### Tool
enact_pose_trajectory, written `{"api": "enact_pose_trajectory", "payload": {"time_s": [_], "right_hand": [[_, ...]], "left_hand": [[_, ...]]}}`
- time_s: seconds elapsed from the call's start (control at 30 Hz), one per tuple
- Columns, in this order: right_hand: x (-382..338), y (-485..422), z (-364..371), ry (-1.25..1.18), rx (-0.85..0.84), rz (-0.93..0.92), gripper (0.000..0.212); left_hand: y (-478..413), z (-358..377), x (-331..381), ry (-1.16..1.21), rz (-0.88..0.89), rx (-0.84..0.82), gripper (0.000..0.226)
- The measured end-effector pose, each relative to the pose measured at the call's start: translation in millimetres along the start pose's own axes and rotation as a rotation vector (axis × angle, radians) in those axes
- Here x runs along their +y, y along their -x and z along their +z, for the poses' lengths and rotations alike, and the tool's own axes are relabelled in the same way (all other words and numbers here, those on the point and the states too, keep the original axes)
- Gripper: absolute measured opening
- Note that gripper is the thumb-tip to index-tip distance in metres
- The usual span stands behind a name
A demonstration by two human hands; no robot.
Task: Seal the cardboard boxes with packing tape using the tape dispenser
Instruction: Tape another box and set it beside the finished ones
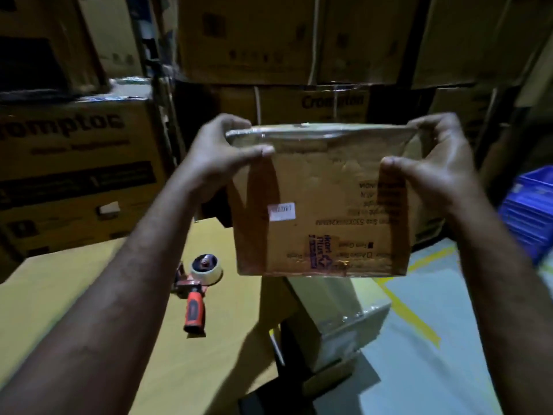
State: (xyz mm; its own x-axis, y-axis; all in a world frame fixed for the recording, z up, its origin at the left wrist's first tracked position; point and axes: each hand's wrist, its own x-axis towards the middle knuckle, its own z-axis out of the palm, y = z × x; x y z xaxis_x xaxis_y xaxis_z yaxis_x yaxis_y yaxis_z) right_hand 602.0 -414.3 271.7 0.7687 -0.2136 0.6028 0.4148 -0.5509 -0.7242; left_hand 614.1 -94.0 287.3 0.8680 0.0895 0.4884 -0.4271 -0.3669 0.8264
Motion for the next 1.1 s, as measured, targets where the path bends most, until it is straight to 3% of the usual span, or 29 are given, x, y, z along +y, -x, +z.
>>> {"api": "enact_pose_trajectory", "payload": {"time_s": [0.1,0.4,0.9,1.0,1.1], "right_hand": [[38,13,2,0.105,0.014,0.118,0.059],[157,50,8,0.181,-0.014,0.297,0.060],[313,9,25,0.260,-0.262,0.280,0.061],[341,22,44,0.347,-0.350,0.248,0.049],[377,51,53,0.480,-0.457,0.315,0.027]], "left_hand": [[-5,41,-34,-0.129,-0.024,-0.040,0.049],[27,139,-113,-0.077,-0.206,-0.045,0.046],[39,257,-176,-0.169,-0.426,0.086,0.047],[60,277,-204,-0.266,-0.545,0.056,0.033],[87,302,-235,-0.347,-0.673,-0.115,0.013]]}}
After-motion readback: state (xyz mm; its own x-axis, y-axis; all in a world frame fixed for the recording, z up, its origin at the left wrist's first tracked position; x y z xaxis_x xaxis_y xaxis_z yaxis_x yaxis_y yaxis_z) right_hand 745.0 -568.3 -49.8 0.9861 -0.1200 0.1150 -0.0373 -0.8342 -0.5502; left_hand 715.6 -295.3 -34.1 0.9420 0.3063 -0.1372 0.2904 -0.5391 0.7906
